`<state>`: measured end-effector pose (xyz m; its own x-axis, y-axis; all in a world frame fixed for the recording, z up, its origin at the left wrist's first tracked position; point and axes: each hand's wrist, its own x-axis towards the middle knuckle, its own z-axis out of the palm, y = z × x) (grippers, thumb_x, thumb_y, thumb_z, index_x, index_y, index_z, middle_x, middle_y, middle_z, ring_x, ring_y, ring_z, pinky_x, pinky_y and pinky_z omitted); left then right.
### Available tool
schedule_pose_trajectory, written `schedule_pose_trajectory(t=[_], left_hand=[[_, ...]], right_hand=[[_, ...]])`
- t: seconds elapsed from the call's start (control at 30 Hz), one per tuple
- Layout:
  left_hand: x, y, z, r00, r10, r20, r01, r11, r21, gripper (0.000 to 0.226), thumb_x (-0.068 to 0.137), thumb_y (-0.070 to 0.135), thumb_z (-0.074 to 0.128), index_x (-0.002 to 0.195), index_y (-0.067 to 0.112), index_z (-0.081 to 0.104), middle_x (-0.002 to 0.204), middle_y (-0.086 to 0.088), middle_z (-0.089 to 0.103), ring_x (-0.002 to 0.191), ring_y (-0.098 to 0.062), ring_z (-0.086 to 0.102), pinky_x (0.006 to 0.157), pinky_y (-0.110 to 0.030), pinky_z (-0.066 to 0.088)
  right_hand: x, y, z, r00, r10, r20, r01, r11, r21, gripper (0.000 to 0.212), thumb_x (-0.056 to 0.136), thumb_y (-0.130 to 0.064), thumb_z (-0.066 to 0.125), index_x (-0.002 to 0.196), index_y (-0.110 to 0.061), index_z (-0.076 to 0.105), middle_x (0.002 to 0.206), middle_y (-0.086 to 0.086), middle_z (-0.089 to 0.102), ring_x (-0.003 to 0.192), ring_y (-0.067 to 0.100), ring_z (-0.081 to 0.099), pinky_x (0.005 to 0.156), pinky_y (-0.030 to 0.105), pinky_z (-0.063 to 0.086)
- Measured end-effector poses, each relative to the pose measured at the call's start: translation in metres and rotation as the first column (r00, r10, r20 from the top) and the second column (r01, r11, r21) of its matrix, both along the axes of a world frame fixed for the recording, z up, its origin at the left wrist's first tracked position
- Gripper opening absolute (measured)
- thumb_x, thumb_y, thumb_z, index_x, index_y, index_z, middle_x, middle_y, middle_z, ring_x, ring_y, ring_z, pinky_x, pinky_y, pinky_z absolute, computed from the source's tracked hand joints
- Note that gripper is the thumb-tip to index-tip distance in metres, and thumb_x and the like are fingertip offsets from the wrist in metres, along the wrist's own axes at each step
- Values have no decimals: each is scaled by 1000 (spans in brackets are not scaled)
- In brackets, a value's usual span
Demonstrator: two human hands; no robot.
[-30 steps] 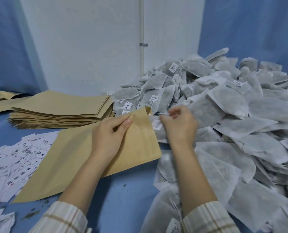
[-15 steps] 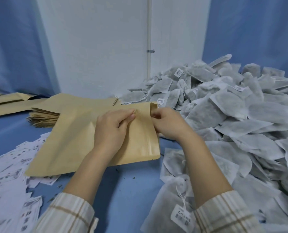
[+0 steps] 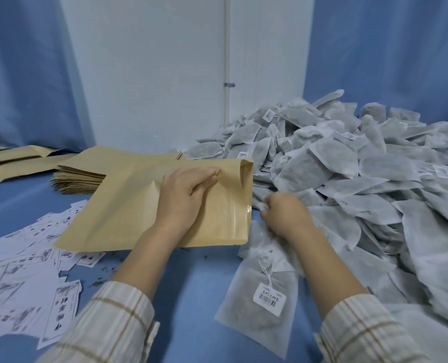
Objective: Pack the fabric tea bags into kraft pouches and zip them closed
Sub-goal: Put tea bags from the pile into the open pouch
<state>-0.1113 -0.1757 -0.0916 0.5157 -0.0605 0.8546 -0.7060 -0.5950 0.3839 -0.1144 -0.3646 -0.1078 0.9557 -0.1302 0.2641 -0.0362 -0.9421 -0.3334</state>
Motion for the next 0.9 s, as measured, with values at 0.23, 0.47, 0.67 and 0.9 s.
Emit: schedule_pose_trajectory(t=[0.23,0.47,0.67,0.9], left_hand=[[13,-14,-20,979,2,-205,-40,983,-181,17,87,15,64,101,16,74,89,-6,73,81,-6,54,71,-1,33],[21,-25,-24,978,34,-204,-70,982,-174,13,89,17,62,90,13,74,84,-10,71,79,-19,58,72,-19,39],[15,-41,-18,987,34,-155,-71,968,-239,16,88,17,63,99,14,75,79,-3,71,70,0,56,65,-5,35],[13,-40,-1,993,-28,-119,-15,937,-350,18,88,18,64,104,17,72,80,42,52,78,26,51,72,4,33]], right_hand=[[-3,-15,0,830,-432,352,-84,528,845,17,91,-29,55,103,-21,64,99,-4,66,99,18,60,79,14,42],[1,-18,3,766,-608,211,-341,-105,934,28,90,-20,60,116,-11,60,96,-5,65,101,14,62,93,29,50],[-3,-5,-1,833,-374,407,-381,145,913,21,80,-17,71,86,-28,55,91,-6,67,73,2,65,59,13,50],[-6,1,1,818,-299,491,-236,604,761,14,73,-13,69,77,-23,59,76,-1,67,69,9,62,63,20,49]])
